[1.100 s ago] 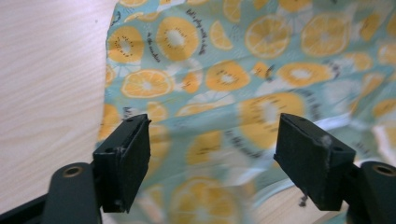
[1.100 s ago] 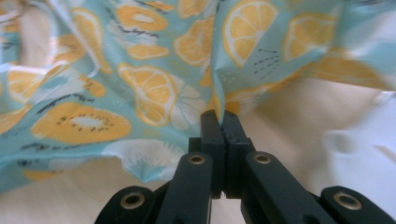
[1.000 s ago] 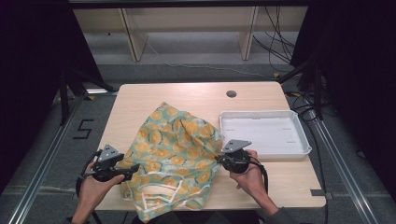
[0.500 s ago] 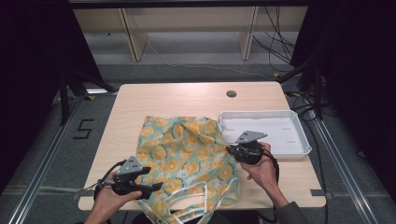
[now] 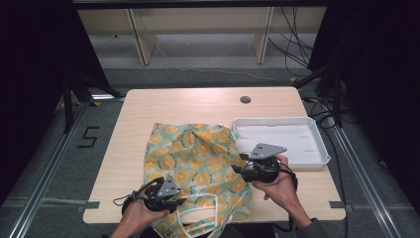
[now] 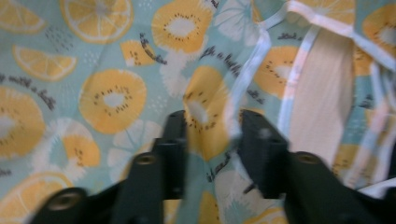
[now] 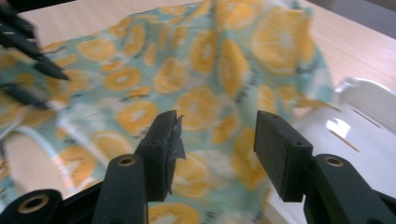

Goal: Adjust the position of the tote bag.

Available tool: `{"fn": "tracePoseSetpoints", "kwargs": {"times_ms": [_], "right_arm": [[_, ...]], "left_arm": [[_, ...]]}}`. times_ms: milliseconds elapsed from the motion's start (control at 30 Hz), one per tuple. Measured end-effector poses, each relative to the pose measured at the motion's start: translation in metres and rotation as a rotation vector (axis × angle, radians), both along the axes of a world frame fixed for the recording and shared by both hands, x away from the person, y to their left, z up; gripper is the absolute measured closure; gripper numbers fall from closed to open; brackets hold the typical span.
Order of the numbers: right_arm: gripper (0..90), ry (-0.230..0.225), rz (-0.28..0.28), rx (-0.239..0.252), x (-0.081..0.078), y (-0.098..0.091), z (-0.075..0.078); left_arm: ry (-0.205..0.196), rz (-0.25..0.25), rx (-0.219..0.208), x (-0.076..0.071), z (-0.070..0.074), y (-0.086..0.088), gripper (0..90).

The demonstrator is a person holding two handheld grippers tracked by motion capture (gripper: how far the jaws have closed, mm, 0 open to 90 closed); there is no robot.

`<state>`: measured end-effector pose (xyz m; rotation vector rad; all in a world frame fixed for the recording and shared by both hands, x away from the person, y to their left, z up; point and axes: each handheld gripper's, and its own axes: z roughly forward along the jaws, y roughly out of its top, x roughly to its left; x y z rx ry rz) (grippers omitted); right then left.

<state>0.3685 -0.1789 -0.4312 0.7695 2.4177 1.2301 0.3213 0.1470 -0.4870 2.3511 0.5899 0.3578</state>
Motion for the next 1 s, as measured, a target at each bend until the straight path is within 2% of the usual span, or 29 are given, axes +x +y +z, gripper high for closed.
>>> {"fn": "tracePoseSetpoints", "kwargs": {"times_ms": [67,133,200,267,300,367,400,433,467,567,600,633,700,733,767,800,833,867,900,933,1000], "right_arm": [[49.4,0.008,0.035,-0.006,-0.002,0.007,-0.001],[48.6,0.014,0.064,-0.017,-0.005,0.012,-0.002],[47.4,0.023,0.092,-0.03,-0.006,0.017,-0.004],[46.6,0.033,0.098,-0.035,-0.008,0.02,-0.006],[45.7,0.032,0.128,-0.046,-0.007,0.023,-0.008],[44.4,0.042,0.145,-0.052,-0.008,0.027,-0.011],[42.8,0.044,0.147,-0.05,-0.009,0.03,-0.012],[41.4,0.054,0.158,-0.051,-0.01,0.033,-0.014],[40.0,0.055,0.181,-0.052,-0.011,0.036,-0.015],[37.6,0.05,0.23,-0.055,-0.009,0.046,-0.018],[37.1,0.045,0.232,-0.061,-0.008,0.049,-0.019],[36.6,0.05,0.221,-0.066,-0.007,0.052,-0.019],[36.6,0.038,0.235,-0.062,-0.002,0.057,-0.02],[37.3,0.046,0.228,-0.058,0.0,0.06,-0.02],[40.0,0.044,0.23,-0.057,0.001,0.061,-0.02],[42.8,0.028,0.247,-0.063,0.004,0.062,-0.021],[44.3,0.033,0.232,-0.072,0.006,0.062,-0.02],[44.0,0.02,0.186,-0.071,0.008,0.062,-0.021],[43.8,0.009,0.183,-0.076,0.012,0.062,-0.021],[43.3,0.009,0.173,-0.068,0.015,0.06,-0.021],[38.1,0.005,0.129,-0.019,0.02,0.057,-0.018]], "left_arm": [[-0.01,0.018,-0.04,0.007,0.006,0.002,85.1],[-0.04,0.029,-0.056,0.014,0.019,0.006,88.2],[-0.066,0.037,-0.071,0.018,0.032,0.009,89.0],[-0.09,0.039,-0.095,0.019,0.043,0.011,89.4],[-0.102,0.039,-0.099,0.02,0.047,0.012,89.4],[-0.111,0.041,-0.124,0.022,0.055,0.014,89.4],[-0.108,0.041,-0.123,0.023,0.059,0.015,89.4],[-0.118,0.046,-0.143,0.024,0.063,0.015,89.4],[-0.127,0.039,-0.138,0.026,0.067,0.015,89.4],[-0.128,0.043,-0.167,0.029,0.075,0.014,89.4],[-0.145,0.028,-0.174,0.032,0.079,0.013,89.4],[-0.14,0.037,-0.183,0.032,0.081,0.011,89.4],[-0.155,0.027,-0.186,0.035,0.088,0.009,89.3],[-0.159,0.027,-0.189,0.037,0.089,0.009,89.3],[-0.155,0.035,-0.201,0.038,0.09,0.009,89.3],[-0.158,0.027,-0.192,0.039,0.092,0.01,89.3],[-0.152,0.037,-0.212,0.04,0.092,0.01,89.3],[-0.155,0.026,-0.19,0.042,0.094,0.012,89.3],[-0.156,0.03,-0.21,0.042,0.093,0.012,89.3],[-0.148,0.03,-0.197,0.042,0.093,0.013,89.3],[-0.15,0.028,-0.208,0.042,0.092,0.014,89.3]]}}
